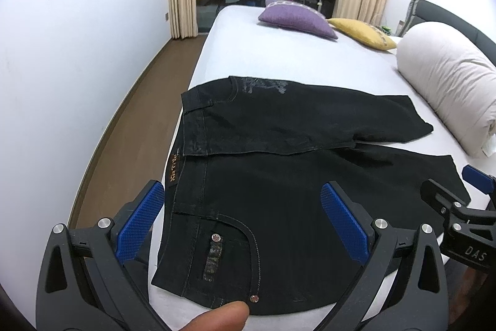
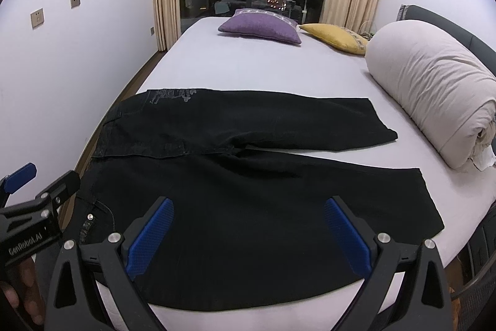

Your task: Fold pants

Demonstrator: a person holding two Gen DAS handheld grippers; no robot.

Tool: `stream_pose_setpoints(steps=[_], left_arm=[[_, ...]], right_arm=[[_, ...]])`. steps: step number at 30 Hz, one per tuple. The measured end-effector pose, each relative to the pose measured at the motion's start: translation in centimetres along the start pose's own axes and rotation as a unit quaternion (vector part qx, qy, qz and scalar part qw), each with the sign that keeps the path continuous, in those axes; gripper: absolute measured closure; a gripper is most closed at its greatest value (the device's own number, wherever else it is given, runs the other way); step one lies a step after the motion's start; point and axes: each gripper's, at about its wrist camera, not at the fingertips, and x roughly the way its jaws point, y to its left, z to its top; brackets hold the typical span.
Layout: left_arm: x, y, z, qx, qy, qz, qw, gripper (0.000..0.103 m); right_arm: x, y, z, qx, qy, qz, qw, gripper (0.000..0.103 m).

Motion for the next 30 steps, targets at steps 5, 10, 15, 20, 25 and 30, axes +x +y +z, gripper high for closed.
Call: stream_pose_setpoints(steps=[5, 10, 15, 20, 25, 30], left_arm=[[2.9, 0.3, 1.2, -0.006, 0.030, -0.026, 0.9992, 0.000], [6.0, -0.3, 3.4, 0.018, 0.025, -0.085, 0.9959, 0.000], [10.4, -1.1, 6.6, 0.075, 0.052, -0.067, 0.9936, 0.000], [15.6, -0.7, 11.4, 0.123, 0.044, -0.074, 0.9887, 0.000], [22.4, 0.0, 15.7, 0.177, 0.087, -0.124, 0.9725, 0.000], [28.7, 1.0, 17.6, 0.217, 0.154, -0.157, 0.9510, 0.002]], right_arm=[[2.3, -0.5, 0.6, 0.000, 0.012, 0.011, 1.000, 0.003], [5.2, -1.5, 1.7, 0.000, 0.026, 0.015, 1.000, 0.003], [8.0, -2.5, 3.1, -0.006, 0.043, 0.027, 0.999, 0.003], [10.6, -3.0, 4.5, -0.025, 0.052, 0.031, 0.998, 0.003], [13.1, -3.1, 5.8, -0.046, 0.059, 0.053, 0.996, 0.003], [15.4, -3.4, 6.2, -0.078, 0.068, 0.092, 0.990, 0.003]])
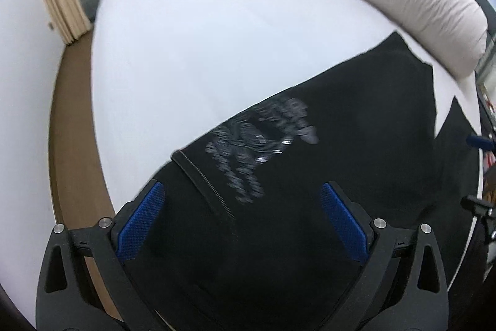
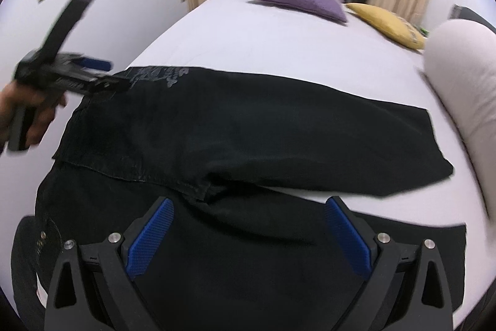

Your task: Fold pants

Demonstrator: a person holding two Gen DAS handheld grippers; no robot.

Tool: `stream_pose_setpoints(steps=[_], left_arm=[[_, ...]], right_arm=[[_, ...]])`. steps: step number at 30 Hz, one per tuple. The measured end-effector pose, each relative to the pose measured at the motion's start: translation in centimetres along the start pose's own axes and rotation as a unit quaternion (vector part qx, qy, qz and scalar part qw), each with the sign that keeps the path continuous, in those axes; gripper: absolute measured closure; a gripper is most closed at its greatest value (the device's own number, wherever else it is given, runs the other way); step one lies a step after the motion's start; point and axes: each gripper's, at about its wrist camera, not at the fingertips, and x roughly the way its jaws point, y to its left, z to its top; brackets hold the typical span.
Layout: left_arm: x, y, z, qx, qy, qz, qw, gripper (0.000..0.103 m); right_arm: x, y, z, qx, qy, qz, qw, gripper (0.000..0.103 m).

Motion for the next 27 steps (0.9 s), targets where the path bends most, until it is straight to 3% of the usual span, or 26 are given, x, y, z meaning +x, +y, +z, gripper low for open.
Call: stream_pose_setpoints(steps=[4, 11, 15, 17, 19, 21, 24, 27], left_arm=[[2.5, 2.3, 1.8, 0.008, 0.024, -0.013, 0.9996, 0.004], [5.6, 5.0, 5.2, 0.020, 0.052, -0.037, 0.9977, 0.008], [7.5, 5.5, 5.7, 0.043, 0.088, -0.034, 0.9946, 0.022], [7.7, 5.4, 5.8, 0.044, 0.095, -0.034, 0.9939, 0.036], [7.8, 5.5, 6.2, 0.031, 0.101, -0.039, 0.9936, 0.062], [7.4, 5.0, 6.1, 0.039, 0.104, -0.031, 0.9933, 0.074], [6.3, 5.0, 5.8, 0.040, 0.086, -0.008, 0.9955, 0.094], [3.7, 3.7, 3.9, 0.031, 0.037, 0.007, 0.9988, 0.095]], right_arm=[[1.5, -0.6, 0.5, -0.027, 0.008, 0.024, 0.999, 0.012], [2.9, 0.2, 1.6, -0.061, 0.009, 0.068, 0.996, 0.014], [3.6, 0.8, 2.1, -0.083, 0.013, 0.083, 0.993, 0.016], [4.0, 0.9, 2.5, -0.091, 0.017, 0.085, 0.992, 0.018], [4.1, 1.0, 3.2, -0.099, 0.017, 0.089, 0.991, 0.022], [3.7, 1.1, 4.1, -0.109, 0.009, 0.093, 0.990, 0.023], [3.2, 0.9, 6.1, -0.123, -0.011, 0.103, 0.987, 0.023], [3.4, 0.7, 8.5, -0.143, -0.024, 0.096, 0.985, 0.023]])
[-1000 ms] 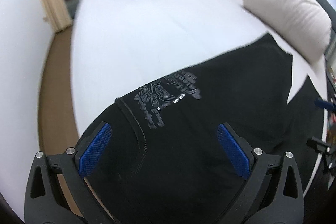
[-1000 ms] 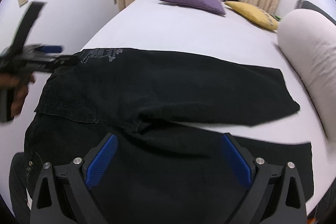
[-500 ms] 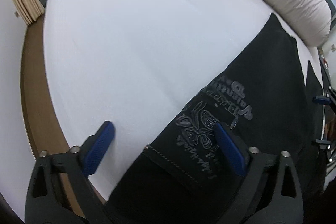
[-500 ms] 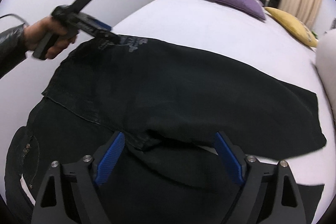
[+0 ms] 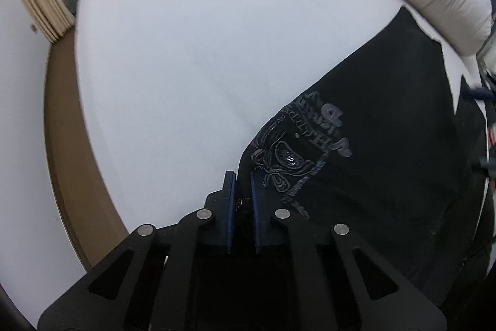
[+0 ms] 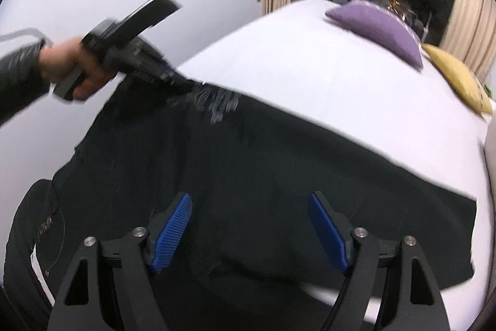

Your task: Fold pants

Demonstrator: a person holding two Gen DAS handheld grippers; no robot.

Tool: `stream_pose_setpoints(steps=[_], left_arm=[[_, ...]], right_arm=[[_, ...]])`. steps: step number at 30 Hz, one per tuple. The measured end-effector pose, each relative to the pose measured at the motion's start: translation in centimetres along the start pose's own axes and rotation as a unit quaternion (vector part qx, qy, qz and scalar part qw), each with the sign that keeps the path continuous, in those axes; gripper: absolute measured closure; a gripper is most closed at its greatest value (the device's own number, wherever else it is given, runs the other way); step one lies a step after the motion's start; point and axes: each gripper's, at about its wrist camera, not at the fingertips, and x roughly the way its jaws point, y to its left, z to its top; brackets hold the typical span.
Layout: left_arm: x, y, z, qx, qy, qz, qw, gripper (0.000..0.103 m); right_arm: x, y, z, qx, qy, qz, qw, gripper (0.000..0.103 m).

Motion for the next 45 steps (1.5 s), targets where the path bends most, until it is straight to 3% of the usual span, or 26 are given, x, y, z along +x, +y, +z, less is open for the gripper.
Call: stream_pose_setpoints(steps=[7, 11, 18, 20, 22, 25, 27, 28, 35, 40, 45], left_arm=[[-4.9, -3.3, -3.1, 0.019, -0.087, 0.052, 0.9947, 0.096], [-5.4, -5.3, -3.5, 0.030, -0.113, 0.069, 0.9907, 0.096], [-6.1, -6.3, -3.5, 0.046, -0.140, 0.081, 0.9858, 0.096], [-6.4, -6.8, -4.0, 0.048, -0.143, 0.081, 0.9852, 0.096], [-6.5, -7.7, -4.6, 0.048, -0.143, 0.081, 0.9853, 0.096], [-6.4, -7.8, -4.5, 0.044, -0.145, 0.082, 0.9850, 0.096], [-7.2, -8.4, -5.5, 0.040, -0.151, 0.081, 0.9844, 0.096], [-8.6, -9.5, -7.5, 0.039, -0.154, 0.080, 0.9841, 0.096], [-11.9, -13.4, -9.9, 0.066, -0.173, 0.079, 0.9795, 0.096], [-13.3, -17.7, -13.3, 0.100, -0.167, 0.058, 0.9792, 0.096], [-12.7, -22.7, -18.1, 0.124, -0.133, 0.034, 0.9827, 0.096]], right_arm=[[2.3, 0.0, 5.0, -0.092, 0.002, 0.005, 0.996, 0.023], [3.9, 0.9, 7.0, -0.149, 0.002, 0.005, 0.989, 0.023], [8.8, 1.9, 10.2, -0.204, 0.042, 0.012, 0.978, 0.026], [10.0, 1.7, 10.8, -0.203, 0.058, 0.022, 0.977, 0.037], [10.9, 1.6, 11.4, -0.202, 0.076, 0.032, 0.976, 0.070], [10.1, 1.6, 11.4, -0.202, 0.069, 0.043, 0.976, 0.091], [9.0, 1.6, 11.1, -0.201, 0.061, 0.046, 0.977, 0.093], [8.3, 1.6, 10.8, -0.199, 0.058, 0.047, 0.977, 0.094], [2.7, 3.1, 6.5, -0.202, 0.009, 0.047, 0.978, 0.096], [-0.1, 5.6, 1.5, -0.253, 0.013, 0.027, 0.967, 0.097], [-0.4, 8.9, -4.0, -0.319, 0.034, -0.011, 0.947, 0.097]])
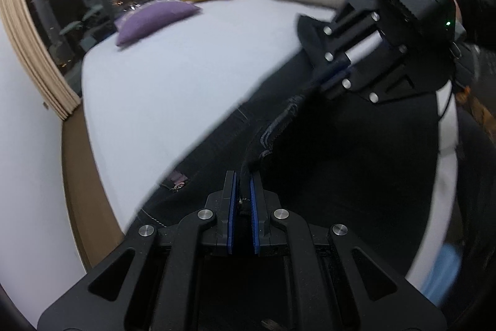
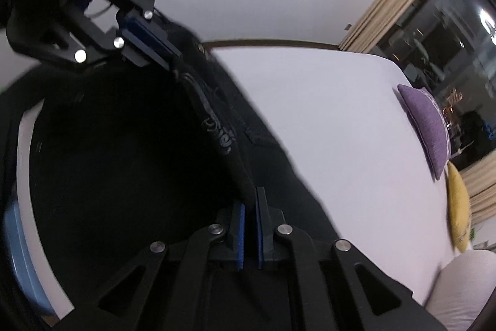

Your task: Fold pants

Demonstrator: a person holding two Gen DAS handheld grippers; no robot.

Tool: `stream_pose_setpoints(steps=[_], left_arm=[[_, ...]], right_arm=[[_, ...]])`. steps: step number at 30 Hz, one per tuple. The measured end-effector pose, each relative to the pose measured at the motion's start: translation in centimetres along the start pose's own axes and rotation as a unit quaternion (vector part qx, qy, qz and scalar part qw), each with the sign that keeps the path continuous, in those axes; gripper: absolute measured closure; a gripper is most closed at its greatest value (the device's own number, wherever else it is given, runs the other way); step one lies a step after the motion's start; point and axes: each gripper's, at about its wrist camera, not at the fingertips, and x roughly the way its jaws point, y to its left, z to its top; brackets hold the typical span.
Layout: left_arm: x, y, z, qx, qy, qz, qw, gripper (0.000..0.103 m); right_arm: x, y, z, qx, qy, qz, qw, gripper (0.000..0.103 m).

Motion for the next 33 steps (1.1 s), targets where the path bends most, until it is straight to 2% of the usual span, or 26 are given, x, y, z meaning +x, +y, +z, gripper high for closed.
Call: stream_pose_setpoints(steps=[6, 9, 13, 15, 21, 27, 30, 33], left_arm=[[-1.0, -7.5, -4.7, 0.046, 0.030, 0.006, 0.9985, 0.096], [-1.3, -9.2, -5.9, 0.042, 0.034, -0.010, 0.9985, 0.096], [-2.0, -12.6, -8.6, 0.073, 0.046, -0.022, 0.9960, 0.096], [-2.3, -13.6, -9.4, 0.071, 0.048, -0.031, 0.9958, 0.096], [-2.8, -14.3, -10.0, 0.085, 0.048, -0.030, 0.9948, 0.096], [-1.3, -11.3, -7.7, 0.097, 0.052, -0.030, 0.9935, 0.096], [-0.5, -10.7, -7.8, 0.094, 0.057, -0.033, 0.9934, 0.096], [0.2, -10.6, -7.5, 0.091, 0.057, -0.021, 0.9939, 0.095]], right_arm=[[-0.6, 7.8, -2.3, -0.077, 0.034, -0.058, 0.995, 0.097], [-0.4, 10.9, -3.3, -0.106, 0.054, -0.072, 0.990, 0.097], [-0.6, 13.7, -4.1, -0.097, 0.071, -0.072, 0.990, 0.097], [-1.0, 15.3, -4.2, -0.102, 0.079, -0.081, 0.988, 0.097], [-0.6, 17.0, -2.9, -0.097, 0.093, -0.121, 0.983, 0.097], [-0.6, 17.9, -1.8, -0.079, 0.099, -0.126, 0.984, 0.097], [0.0, 18.1, -2.1, -0.079, 0.104, -0.120, 0.984, 0.097], [0.6, 19.0, -2.4, -0.085, 0.108, -0.135, 0.981, 0.096]])
